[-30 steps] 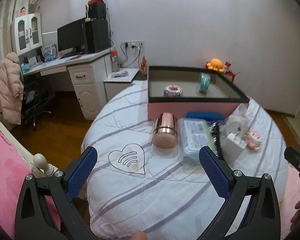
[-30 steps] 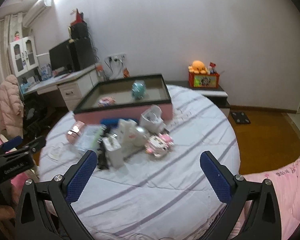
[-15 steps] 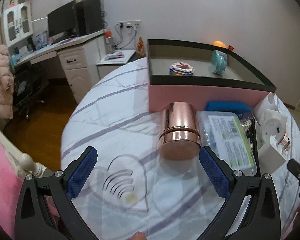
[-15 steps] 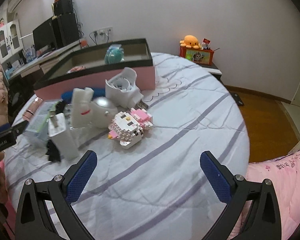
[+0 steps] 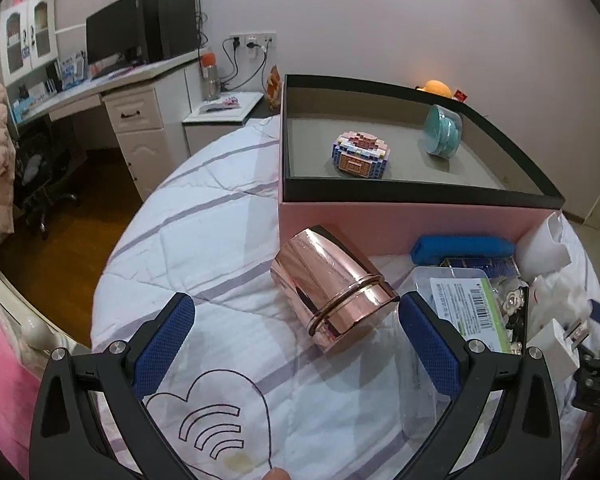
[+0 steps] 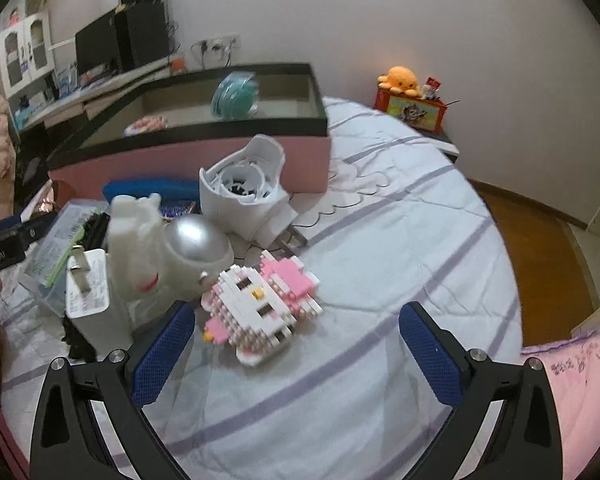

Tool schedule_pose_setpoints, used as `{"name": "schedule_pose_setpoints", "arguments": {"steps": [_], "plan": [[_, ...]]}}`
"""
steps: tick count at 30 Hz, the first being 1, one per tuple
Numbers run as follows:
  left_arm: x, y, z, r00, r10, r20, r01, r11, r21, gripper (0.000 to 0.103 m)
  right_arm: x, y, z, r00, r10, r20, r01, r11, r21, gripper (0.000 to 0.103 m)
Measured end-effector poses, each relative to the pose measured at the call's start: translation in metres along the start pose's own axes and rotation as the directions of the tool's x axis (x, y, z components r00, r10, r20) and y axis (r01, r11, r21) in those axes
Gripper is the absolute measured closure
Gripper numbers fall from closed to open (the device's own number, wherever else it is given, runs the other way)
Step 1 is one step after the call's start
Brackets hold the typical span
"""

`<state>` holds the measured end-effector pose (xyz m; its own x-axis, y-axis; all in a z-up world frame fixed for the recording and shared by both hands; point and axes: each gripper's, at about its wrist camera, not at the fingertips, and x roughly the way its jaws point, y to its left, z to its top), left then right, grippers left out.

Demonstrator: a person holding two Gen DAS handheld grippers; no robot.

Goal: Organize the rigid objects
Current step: 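Grasp the rose-gold cup with the left tool while the right tool grasps the Hello Kitty figure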

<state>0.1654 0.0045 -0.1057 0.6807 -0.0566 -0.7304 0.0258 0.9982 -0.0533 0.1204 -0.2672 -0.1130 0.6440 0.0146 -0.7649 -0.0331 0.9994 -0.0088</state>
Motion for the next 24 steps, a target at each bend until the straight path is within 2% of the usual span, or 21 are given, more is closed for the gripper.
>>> {"name": "schedule_pose_setpoints", "arguments": {"steps": [4,8,9,11,13,15,18,19,21,23,24], "plan": [[0.001,0.003,-0.003,1.000,-0.015,-0.004,0.015,1.000,-0.023,0.000,0.006,0.004,0.002,1.000,0.013,-0.014,-0.013,1.000,-0.020,0.013],[0.006,0.002,0.000,1.000,-0.029,-0.007,0.029,0.999,-0.026,0.002,0.007,0.005,0.000,0.999,0.029,-0.014,-0.029,0.999,-0.025,0.032],[0.008,0.004,0.001,0.999,-0.050,-0.016,0.049,0.998,-0.041,0.005,0.007,0.005,0.000,0.999,0.033,-0.010,-0.033,0.999,-0.028,0.036],[0.010,0.007,0.001,0.994,-0.101,-0.032,0.099,0.992,-0.073,0.029,0.006,0.005,0.000,0.999,0.037,-0.008,-0.037,0.999,-0.026,0.042],[0.011,0.004,-0.001,0.995,-0.086,-0.044,0.083,0.995,-0.060,0.036,0.004,0.004,-0.001,0.999,0.041,-0.003,-0.042,0.999,-0.021,0.042],[0.013,0.000,-0.002,0.997,-0.053,-0.057,0.050,0.998,-0.047,0.033,0.003,0.003,-0.002,0.999,0.046,-0.001,-0.046,0.999,-0.014,0.042],[0.014,-0.001,0.001,0.998,0.034,-0.052,-0.037,0.998,-0.056,0.006,0.005,0.005,0.000,0.999,0.040,-0.005,-0.041,0.999,-0.020,0.042],[0.014,0.000,0.003,0.999,0.026,-0.043,-0.028,0.998,-0.062,0.003,0.005,0.005,0.000,0.999,0.040,-0.005,-0.041,0.999,-0.020,0.042],[0.016,0.003,0.004,0.999,-0.017,-0.033,0.015,0.997,-0.076,0.007,0.005,0.005,0.000,0.999,0.039,-0.006,-0.039,0.999,-0.021,0.042],[0.023,0.007,0.004,0.996,-0.062,-0.060,0.056,0.994,-0.088,0.032,0.005,0.005,0.000,0.999,0.043,-0.005,-0.043,0.999,-0.019,0.042],[0.023,0.007,0.004,0.997,-0.058,-0.055,0.053,0.995,-0.084,0.033,0.004,0.005,0.000,0.999,0.045,-0.003,-0.045,0.999,-0.017,0.042]]}}
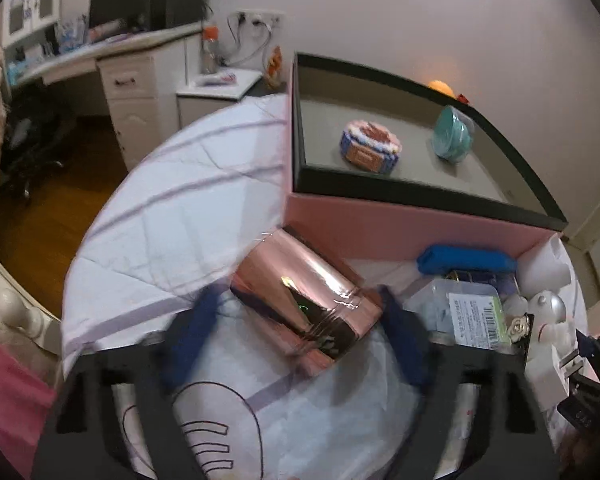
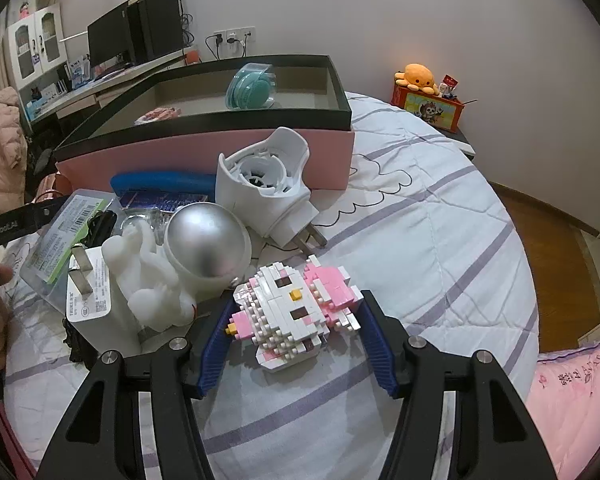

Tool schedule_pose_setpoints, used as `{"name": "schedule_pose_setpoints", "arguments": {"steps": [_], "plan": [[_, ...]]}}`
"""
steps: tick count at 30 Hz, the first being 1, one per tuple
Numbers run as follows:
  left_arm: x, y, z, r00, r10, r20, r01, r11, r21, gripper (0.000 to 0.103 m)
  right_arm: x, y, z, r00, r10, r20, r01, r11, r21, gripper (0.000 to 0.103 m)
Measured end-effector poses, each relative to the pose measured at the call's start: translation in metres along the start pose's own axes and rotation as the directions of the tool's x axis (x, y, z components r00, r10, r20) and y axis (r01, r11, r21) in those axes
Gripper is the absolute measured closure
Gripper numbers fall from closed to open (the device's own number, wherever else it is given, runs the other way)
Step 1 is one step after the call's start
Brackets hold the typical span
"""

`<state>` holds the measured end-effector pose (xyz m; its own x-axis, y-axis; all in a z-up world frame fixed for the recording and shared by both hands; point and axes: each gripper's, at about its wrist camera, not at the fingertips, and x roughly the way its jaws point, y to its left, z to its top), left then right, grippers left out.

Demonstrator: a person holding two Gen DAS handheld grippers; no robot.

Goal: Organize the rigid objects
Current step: 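Grasp the rose-gold cup with the left tool while the right tool grasps the Hello Kitty figure, then lower both held items into the pink box and open both tools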

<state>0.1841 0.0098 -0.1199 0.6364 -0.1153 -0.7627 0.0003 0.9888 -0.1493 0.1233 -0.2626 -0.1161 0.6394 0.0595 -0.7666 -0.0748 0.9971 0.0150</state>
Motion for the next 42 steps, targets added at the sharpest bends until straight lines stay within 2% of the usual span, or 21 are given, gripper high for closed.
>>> {"name": "schedule_pose_setpoints", "arguments": {"steps": [6,17,26,31,36,42], "plan": [[-0.010,0.005,-0.005,0.999,-0.043,0.010,0.043,0.999,-0.004,0.033,-0.005,-0.001,-0.002,1.000,0.026,0.017,-0.026,1.000,0.008,0.043],[-0.038,0.003,-0.019,0.998,-0.053,0.030,0.053,0.998,0.027,0.033,-0.029,-0.008,-0.010,0.997,0.046,0.056,-0.048,0.998,0.032,0.042],[-0.074,-0.013,-0.015,0.992,-0.090,0.085,0.083,0.994,0.074,0.033,-0.061,-0.006,0.000,0.991,0.064,0.114,-0.067,0.998,0.021,0.042],[-0.091,-0.026,0.003,0.987,-0.099,0.124,0.086,0.990,0.110,0.033,-0.078,0.005,0.022,0.983,0.093,0.160,-0.090,0.996,-0.025,0.042],[-0.098,-0.041,0.030,0.981,-0.104,0.162,0.080,0.985,0.151,0.033,-0.089,0.020,0.059,0.971,0.113,0.210,-0.098,0.992,-0.081,0.042],[-0.087,-0.058,0.070,0.978,-0.099,0.185,0.065,0.982,0.177,0.033,-0.074,0.026,0.109,0.965,0.147,0.217,-0.127,0.986,-0.104,0.042]]}}
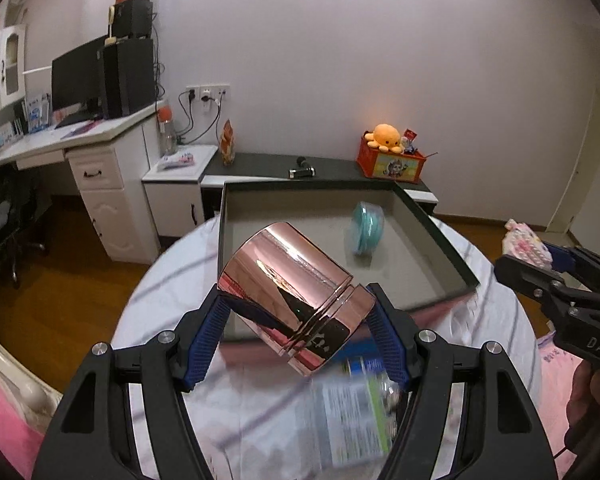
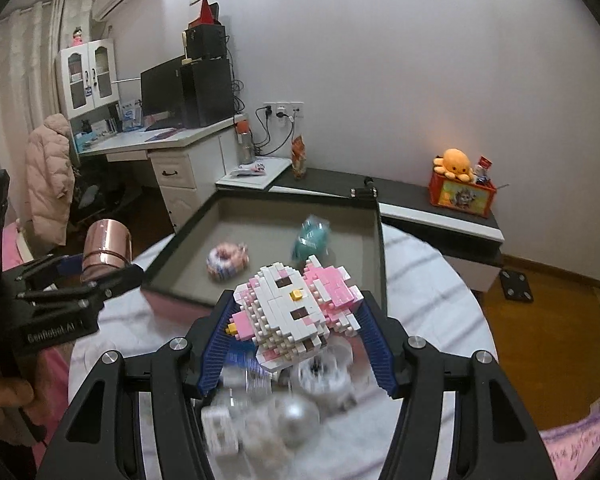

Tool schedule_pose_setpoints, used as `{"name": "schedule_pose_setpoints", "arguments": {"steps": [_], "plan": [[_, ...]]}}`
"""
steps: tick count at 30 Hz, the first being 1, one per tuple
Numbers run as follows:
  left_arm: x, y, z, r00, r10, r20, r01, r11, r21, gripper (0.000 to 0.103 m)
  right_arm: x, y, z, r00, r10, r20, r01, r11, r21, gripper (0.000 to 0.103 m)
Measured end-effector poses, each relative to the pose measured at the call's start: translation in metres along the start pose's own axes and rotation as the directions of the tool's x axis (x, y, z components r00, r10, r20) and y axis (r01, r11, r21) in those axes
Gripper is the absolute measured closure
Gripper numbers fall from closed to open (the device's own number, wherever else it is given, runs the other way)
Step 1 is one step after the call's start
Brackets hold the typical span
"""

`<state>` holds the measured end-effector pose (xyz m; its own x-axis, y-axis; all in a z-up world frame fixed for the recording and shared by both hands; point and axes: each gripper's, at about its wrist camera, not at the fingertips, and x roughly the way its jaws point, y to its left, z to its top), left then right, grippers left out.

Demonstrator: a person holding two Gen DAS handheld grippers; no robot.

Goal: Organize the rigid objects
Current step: 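Lower both held items into the pink box and open both tools, then withdraw both tools from the box back over the table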

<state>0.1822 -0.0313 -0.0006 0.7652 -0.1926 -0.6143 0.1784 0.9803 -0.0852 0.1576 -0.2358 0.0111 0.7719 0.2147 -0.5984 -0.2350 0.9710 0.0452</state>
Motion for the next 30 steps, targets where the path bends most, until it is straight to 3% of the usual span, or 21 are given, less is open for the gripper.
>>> {"name": "schedule_pose_setpoints", "arguments": {"steps": [7,15,20,21,26,30], "plan": [[0.053,-0.011,0.032,0.999,0.022,-0.032,-0.021,0.999,0.028,0.033,0.072,-0.017,0.039,0.996,0.035,-0.078,-0.032,0.999,0.043,0.042],[0.130,-0.018,0.033,0.986,0.035,-0.160,-0.028,0.999,0.047,0.033,0.135,-0.039,0.036,0.980,0.023,-0.198,-0.007,0.996,0.086,0.042],[0.155,-0.020,0.023,0.974,0.064,-0.218,-0.051,0.997,0.063,0.032,0.160,-0.043,0.027,0.965,0.012,-0.263,0.010,0.996,0.084,0.042],[0.155,-0.020,0.022,0.974,0.072,-0.216,-0.058,0.996,0.071,0.031,0.163,-0.043,0.026,0.963,0.010,-0.271,0.013,0.997,0.082,0.042],[0.144,-0.024,0.023,0.981,0.111,-0.161,-0.097,0.991,0.095,0.002,0.171,-0.045,0.019,0.954,0.005,-0.301,0.020,0.997,0.080,0.041],[0.129,-0.017,0.026,0.984,0.122,-0.130,-0.112,0.990,0.081,0.001,0.166,-0.045,0.019,0.954,0.030,-0.297,-0.003,0.996,0.091,0.023]]}}
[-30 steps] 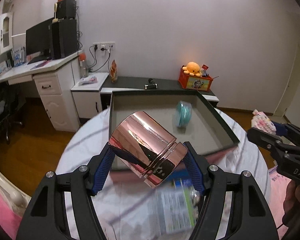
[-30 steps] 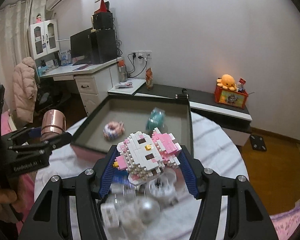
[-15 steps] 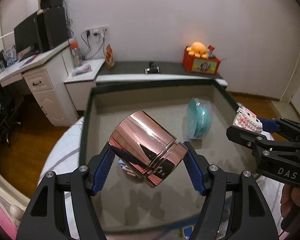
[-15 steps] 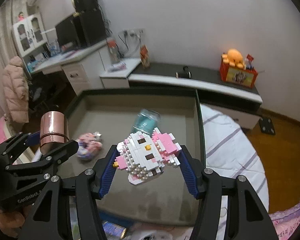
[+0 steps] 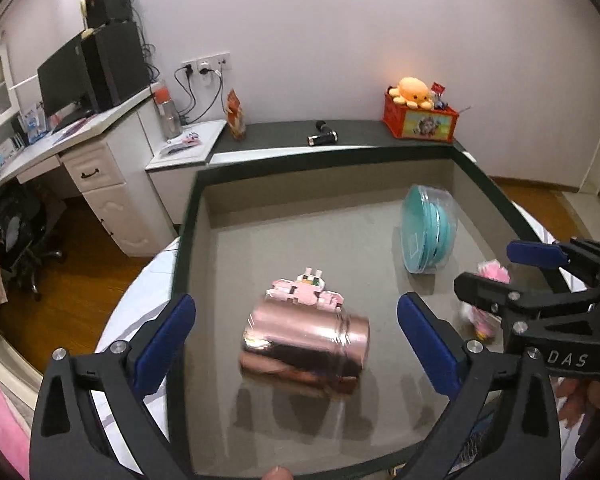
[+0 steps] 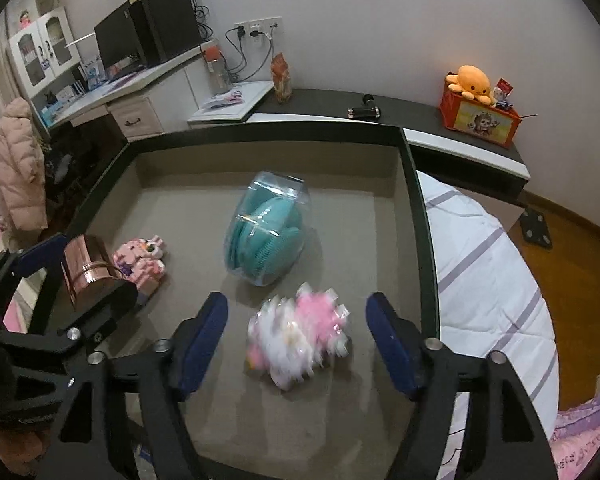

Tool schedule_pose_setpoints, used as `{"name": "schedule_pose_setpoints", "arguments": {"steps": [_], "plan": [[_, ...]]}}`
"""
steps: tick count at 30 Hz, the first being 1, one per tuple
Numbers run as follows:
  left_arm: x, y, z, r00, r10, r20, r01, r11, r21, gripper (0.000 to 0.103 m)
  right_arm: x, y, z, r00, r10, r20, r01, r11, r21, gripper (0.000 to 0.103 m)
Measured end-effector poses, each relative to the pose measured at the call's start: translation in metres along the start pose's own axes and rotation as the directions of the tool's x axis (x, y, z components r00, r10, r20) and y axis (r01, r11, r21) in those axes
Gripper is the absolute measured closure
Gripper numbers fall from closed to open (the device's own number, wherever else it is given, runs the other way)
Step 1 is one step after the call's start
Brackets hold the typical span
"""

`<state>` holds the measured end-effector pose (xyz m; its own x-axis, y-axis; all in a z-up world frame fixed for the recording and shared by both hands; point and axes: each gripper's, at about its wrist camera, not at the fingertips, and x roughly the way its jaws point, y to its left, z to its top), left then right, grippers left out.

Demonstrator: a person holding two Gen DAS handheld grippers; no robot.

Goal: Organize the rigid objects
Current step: 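Withdraw both tools from the box back over the table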

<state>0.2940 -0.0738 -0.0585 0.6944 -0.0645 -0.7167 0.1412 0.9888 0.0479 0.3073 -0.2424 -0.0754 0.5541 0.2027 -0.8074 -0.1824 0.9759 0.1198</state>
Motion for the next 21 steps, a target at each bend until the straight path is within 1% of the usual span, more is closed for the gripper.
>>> {"name": "schedule_pose_setpoints", "arguments": {"steps": [1,2,4,5,6,7,8,10,15,21], "plan": [[-0.003,0.001,0.000,1.000,0.001,0.004,-0.001,1.000,-0.001,0.000,-0.002,0.003,0.001,1.000,-0.005,0.004,0.005,1.000,-0.003,0.020],[-0.007,0.003,-0.001,1.000,0.011,0.011,-0.011,1.000,-0.004,0.000,-0.002,0.003,0.001,1.000,-0.005,0.004,0.005,1.000,-0.003,0.016],[-0.014,0.007,-0.002,1.000,0.020,0.024,-0.019,1.000,-0.014,0.000,-0.006,0.004,0.000,1.000,0.004,0.012,-0.004,1.000,0.004,0.011],[-0.020,0.010,-0.003,0.999,0.015,0.030,-0.014,1.000,-0.021,0.000,-0.009,0.004,0.000,1.000,0.006,0.020,-0.007,1.000,0.010,0.007],[-0.027,0.012,-0.005,0.999,0.016,0.041,-0.014,0.999,-0.029,0.000,-0.012,0.005,-0.001,1.000,0.002,0.026,-0.002,1.000,0.014,0.000],[-0.032,0.013,-0.005,0.999,0.021,0.050,-0.020,0.999,-0.033,0.000,-0.016,0.005,-0.002,0.999,-0.026,0.036,0.025,0.999,0.020,0.000],[-0.038,0.015,-0.007,0.998,0.026,0.061,-0.024,0.999,-0.037,0.000,-0.022,0.006,-0.003,0.998,-0.028,0.054,0.027,0.999,0.025,0.000],[-0.052,0.018,-0.012,0.997,0.026,0.078,-0.023,0.999,-0.049,0.000,-0.036,0.004,-0.006,0.996,-0.012,0.087,0.007,0.999,0.052,0.000],[-0.089,0.020,-0.027,0.993,0.030,0.118,-0.022,0.997,-0.068,0.000,-0.075,0.012,-0.016,0.987,-0.017,0.163,0.007,0.998,0.059,0.000],[-0.129,0.019,-0.042,0.987,0.038,0.156,-0.026,0.997,-0.077,0.000,-0.124,0.022,-0.043,0.968,-0.012,0.250,-0.003,0.998,0.060,0.000]]}}
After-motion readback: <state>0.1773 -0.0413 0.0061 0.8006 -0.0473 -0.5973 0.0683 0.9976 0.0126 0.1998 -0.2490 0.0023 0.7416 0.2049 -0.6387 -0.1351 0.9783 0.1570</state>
